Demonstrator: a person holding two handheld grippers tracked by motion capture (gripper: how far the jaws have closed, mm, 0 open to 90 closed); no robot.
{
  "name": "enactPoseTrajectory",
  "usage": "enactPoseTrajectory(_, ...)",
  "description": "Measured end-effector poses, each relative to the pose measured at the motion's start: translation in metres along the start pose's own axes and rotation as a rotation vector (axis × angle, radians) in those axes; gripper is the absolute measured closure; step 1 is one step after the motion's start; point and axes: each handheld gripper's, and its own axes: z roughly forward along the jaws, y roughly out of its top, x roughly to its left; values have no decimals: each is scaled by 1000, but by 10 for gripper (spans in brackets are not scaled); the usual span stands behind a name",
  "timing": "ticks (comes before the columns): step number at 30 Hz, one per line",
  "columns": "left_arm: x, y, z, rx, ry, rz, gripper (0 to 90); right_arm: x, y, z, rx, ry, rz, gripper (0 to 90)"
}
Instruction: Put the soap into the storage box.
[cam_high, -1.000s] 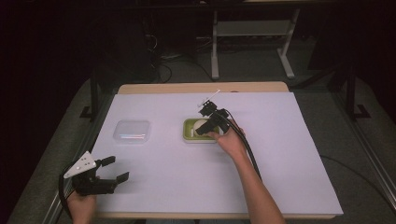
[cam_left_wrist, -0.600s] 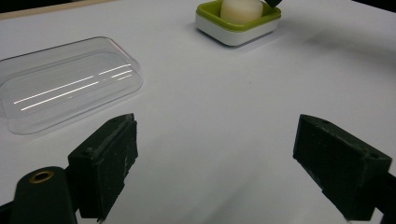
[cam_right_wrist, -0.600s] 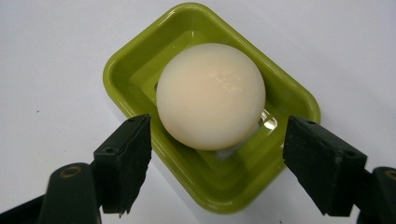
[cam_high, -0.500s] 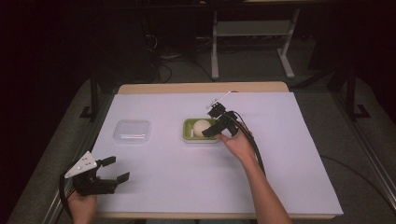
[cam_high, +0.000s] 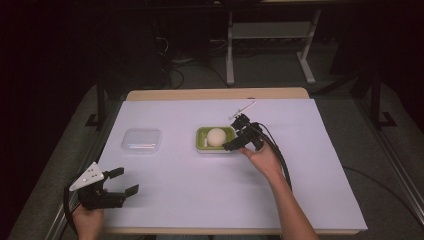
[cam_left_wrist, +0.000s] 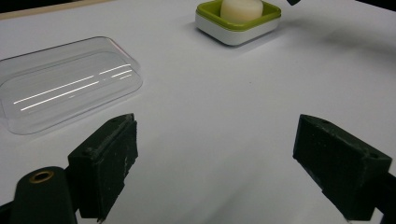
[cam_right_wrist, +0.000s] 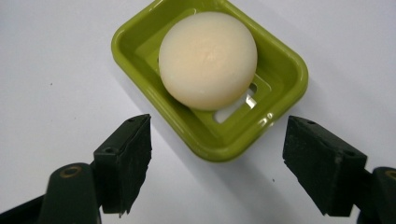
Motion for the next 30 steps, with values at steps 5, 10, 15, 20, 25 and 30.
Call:
enactPoseTrajectory(5, 0, 0, 0, 7, 1, -4, 133, -2, -9, -5, 3, 6, 10, 226)
enactPoseTrajectory(10, 0, 0, 0, 9, 1, -4, 132, -1, -15, -10, -4, 10, 7, 230)
enactPoseTrajectory(15, 0, 0, 0, 11, 0, -4, 132, -2, -22, -16, -9, 11, 6, 230)
enactPoseTrajectory(20, 0, 0, 0, 12, 2, -5, 133, -4, -31, -22, -15, 20, 15, 230)
enactPoseTrajectory(25, 0, -1, 0, 10, 2, -5, 133, -6, -40, -27, -25, 26, 28, 230)
enactPoseTrajectory(30, -1, 0, 0, 0, -11, -12, 132, -8, -47, -30, -22, 35, 29, 222)
